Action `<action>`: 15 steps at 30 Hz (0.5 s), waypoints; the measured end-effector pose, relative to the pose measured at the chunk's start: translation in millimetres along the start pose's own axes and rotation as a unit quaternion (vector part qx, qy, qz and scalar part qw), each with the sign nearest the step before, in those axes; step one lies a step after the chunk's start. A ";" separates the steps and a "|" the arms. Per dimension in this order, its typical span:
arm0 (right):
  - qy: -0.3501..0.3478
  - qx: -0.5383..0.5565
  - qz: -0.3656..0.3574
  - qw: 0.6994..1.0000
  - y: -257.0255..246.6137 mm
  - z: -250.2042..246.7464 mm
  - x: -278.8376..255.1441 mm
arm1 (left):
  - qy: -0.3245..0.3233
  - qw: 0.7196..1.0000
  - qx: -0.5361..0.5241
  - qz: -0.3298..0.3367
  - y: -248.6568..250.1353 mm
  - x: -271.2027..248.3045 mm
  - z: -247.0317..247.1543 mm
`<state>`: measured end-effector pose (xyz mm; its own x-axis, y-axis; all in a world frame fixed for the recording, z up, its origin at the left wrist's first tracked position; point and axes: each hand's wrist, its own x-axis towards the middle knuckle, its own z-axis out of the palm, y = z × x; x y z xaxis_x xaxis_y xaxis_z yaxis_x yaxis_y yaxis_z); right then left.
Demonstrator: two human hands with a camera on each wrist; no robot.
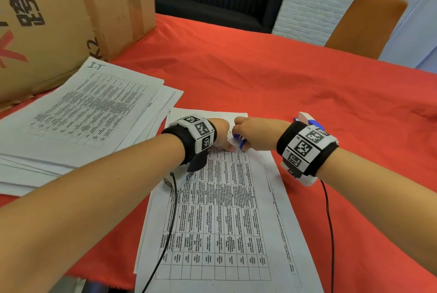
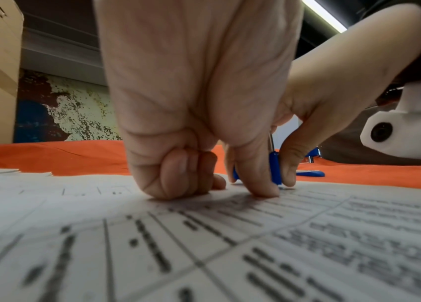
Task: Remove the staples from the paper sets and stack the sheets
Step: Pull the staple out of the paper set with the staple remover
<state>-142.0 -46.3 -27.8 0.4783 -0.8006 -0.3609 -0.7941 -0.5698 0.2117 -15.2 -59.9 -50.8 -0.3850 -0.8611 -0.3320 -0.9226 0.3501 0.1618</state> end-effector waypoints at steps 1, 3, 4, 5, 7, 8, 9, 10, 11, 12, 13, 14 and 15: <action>0.000 -0.004 -0.001 1.000 -0.9 -0.2 -0.7 | 0.003 1.000 0.001 0.002 0.0 -0.4 0.1; 0.002 -0.027 -0.002 1.000 -2.9 0.6 -1.2 | 0.001 1.000 0.008 0.004 0.5 -1.1 0.0; 0.004 -0.043 0.000 0.999 -4.1 1.5 -1.7 | 0.000 1.000 0.009 0.007 0.5 -1.1 0.0; 0.005 -0.056 0.004 0.998 -5.4 2.7 -2.3 | 0.001 1.000 0.012 0.010 0.7 -2.1 -0.2; 0.005 -0.063 0.013 0.998 -7.7 6.0 -2.8 | 0.004 1.000 0.016 0.011 0.5 -3.0 0.0; 0.005 -0.056 0.015 0.998 -8.4 7.6 -2.5 | 0.003 1.000 0.020 0.011 0.5 -2.9 0.3; 0.006 -0.038 0.017 0.999 -7.9 8.1 -1.9 | 0.001 1.000 0.025 0.011 0.9 -3.1 0.1; 0.012 -0.008 0.017 1.000 -5.4 8.3 -1.4 | -0.001 0.999 0.031 0.010 1.3 -3.3 0.3; 0.020 0.033 0.018 0.999 -0.8 8.4 -1.0 | -0.003 0.999 0.036 0.006 1.8 -3.2 0.2; 0.026 0.078 0.022 0.996 5.3 8.9 -0.9 | -0.004 0.999 0.040 0.004 2.0 -3.3 0.4; 0.030 0.119 0.025 0.992 12.1 8.8 -1.8 | -0.006 0.999 0.040 0.002 2.5 -3.8 0.1; 0.034 0.161 0.030 0.986 19.9 9.9 -2.9 | -0.008 0.999 0.039 0.001 2.5 -4.0 0.1; 0.036 0.206 0.036 0.977 26.8 11.4 -4.3 | -0.009 0.999 0.037 0.000 2.7 -4.1 -0.2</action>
<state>-169.6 -56.0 -30.9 0.4291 -0.8555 -0.2897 -0.9031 -0.4005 -0.1549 -16.1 -55.5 -48.9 -0.3845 -0.8544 -0.3496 -0.9216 0.3770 0.0924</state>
